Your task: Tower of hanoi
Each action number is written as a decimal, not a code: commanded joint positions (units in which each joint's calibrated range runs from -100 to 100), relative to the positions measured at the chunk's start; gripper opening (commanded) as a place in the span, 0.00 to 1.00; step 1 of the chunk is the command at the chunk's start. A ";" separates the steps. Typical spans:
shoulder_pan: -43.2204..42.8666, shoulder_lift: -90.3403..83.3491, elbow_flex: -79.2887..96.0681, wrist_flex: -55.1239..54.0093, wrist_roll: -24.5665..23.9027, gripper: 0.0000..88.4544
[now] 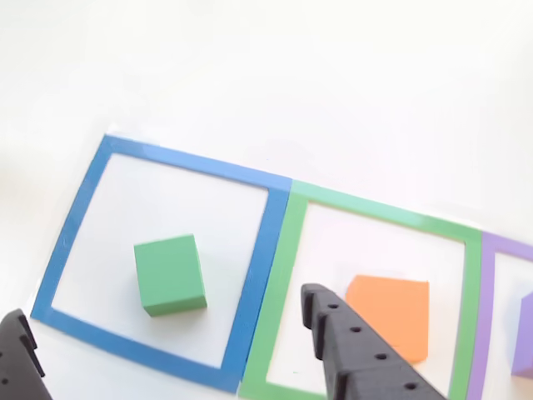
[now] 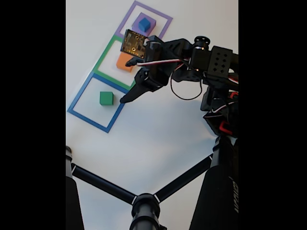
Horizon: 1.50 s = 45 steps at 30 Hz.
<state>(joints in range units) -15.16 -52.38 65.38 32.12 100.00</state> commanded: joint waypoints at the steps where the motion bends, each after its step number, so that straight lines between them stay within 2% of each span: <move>1: -1.34 2.53 7.71 -22.16 0.00 0.46; 9: -1.72 24.00 21.53 -67.27 0.00 0.46; 12: -1.43 34.10 22.71 -79.98 0.00 0.46; 16: -0.95 45.64 22.16 -91.48 0.00 0.46; 22: -0.86 57.75 17.34 -96.98 0.00 0.46; 31: -2.20 70.11 6.25 -97.06 0.00 0.46; 45: -6.61 74.47 5.44 -97.47 0.00 0.45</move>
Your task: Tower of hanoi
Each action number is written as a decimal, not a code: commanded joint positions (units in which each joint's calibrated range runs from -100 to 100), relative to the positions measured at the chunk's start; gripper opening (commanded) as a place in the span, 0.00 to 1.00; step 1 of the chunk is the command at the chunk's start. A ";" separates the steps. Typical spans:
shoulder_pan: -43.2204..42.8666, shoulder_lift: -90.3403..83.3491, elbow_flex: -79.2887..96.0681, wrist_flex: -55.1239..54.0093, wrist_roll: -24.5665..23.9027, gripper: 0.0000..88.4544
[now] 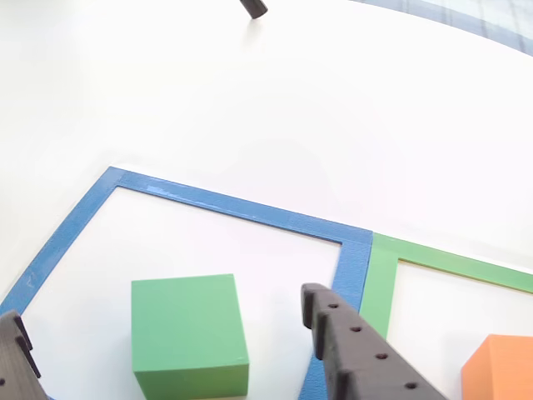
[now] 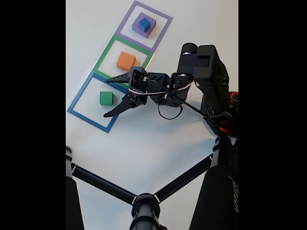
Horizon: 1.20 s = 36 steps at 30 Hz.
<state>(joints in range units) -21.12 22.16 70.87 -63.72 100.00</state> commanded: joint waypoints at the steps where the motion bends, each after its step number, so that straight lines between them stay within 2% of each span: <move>1: -0.64 0.00 -0.05 -1.62 0.00 0.45; 20: -2.65 2.99 -2.42 -1.70 0.00 0.44; 23: -3.04 2.99 -2.42 -1.62 0.00 0.41; 27: -3.13 2.99 -2.42 -1.54 0.00 0.31; 36: -3.33 2.99 -2.42 -1.54 0.00 0.21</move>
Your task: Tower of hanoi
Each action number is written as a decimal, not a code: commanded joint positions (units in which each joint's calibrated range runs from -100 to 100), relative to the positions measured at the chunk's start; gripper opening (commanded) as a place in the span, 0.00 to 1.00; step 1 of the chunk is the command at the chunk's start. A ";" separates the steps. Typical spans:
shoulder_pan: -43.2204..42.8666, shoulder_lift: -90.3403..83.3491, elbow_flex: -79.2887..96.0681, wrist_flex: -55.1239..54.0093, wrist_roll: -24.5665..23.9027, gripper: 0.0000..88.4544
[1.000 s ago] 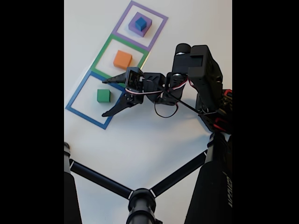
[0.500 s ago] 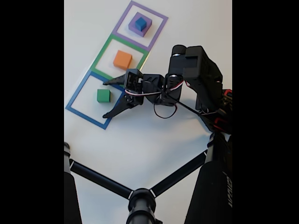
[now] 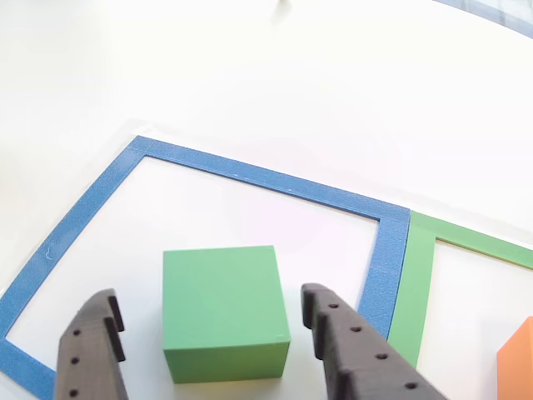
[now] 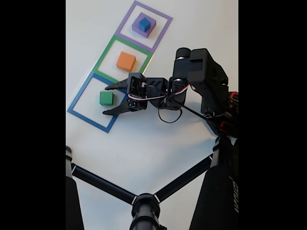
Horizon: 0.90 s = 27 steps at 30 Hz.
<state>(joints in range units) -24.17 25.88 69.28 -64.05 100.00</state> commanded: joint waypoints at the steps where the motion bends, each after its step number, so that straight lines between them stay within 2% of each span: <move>1: -0.28 -0.72 -0.82 -1.22 0.00 0.20; 10: -0.47 -0.72 -0.73 -0.97 0.00 0.13; 16: -0.47 -1.21 -0.64 -0.73 0.00 0.12; 27: -0.38 -10.74 0.27 7.12 0.00 0.11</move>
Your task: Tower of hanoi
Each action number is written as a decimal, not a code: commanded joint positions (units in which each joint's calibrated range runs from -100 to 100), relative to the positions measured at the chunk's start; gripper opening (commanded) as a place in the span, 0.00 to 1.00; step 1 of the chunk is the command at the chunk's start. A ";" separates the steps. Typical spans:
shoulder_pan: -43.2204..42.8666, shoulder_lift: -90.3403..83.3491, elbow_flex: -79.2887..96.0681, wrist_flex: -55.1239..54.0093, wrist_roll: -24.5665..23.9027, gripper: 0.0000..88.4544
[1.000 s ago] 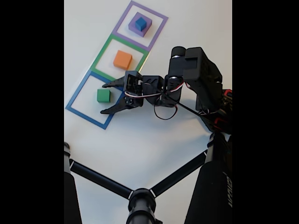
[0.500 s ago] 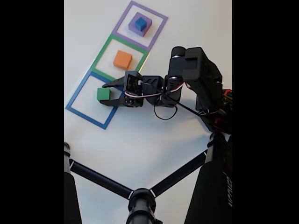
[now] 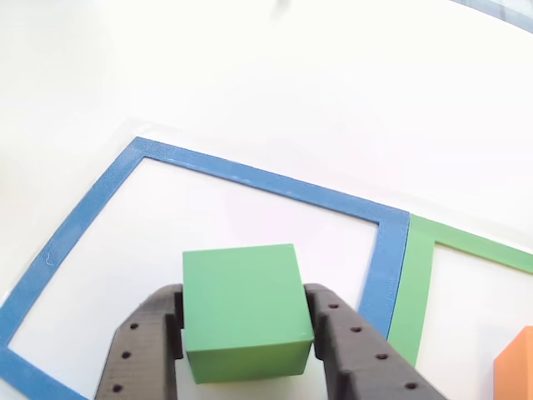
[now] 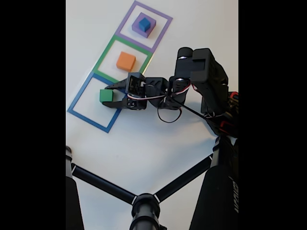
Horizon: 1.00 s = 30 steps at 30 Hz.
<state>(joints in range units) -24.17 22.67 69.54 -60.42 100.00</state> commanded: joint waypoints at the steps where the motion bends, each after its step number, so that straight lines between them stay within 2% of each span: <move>1: -0.57 -9.87 0.27 5.20 0.00 0.11; 8: 0.96 -30.22 4.46 21.23 0.00 0.11; 13: 4.03 -46.93 3.18 40.74 0.00 0.11; 16: 6.24 -55.49 -2.91 57.67 0.00 0.11; 22: 11.89 -67.60 -25.91 99.93 0.00 0.11; 30: 21.00 -69.30 -61.73 141.47 0.00 0.11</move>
<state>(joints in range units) -6.96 -44.53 26.25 62.52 100.00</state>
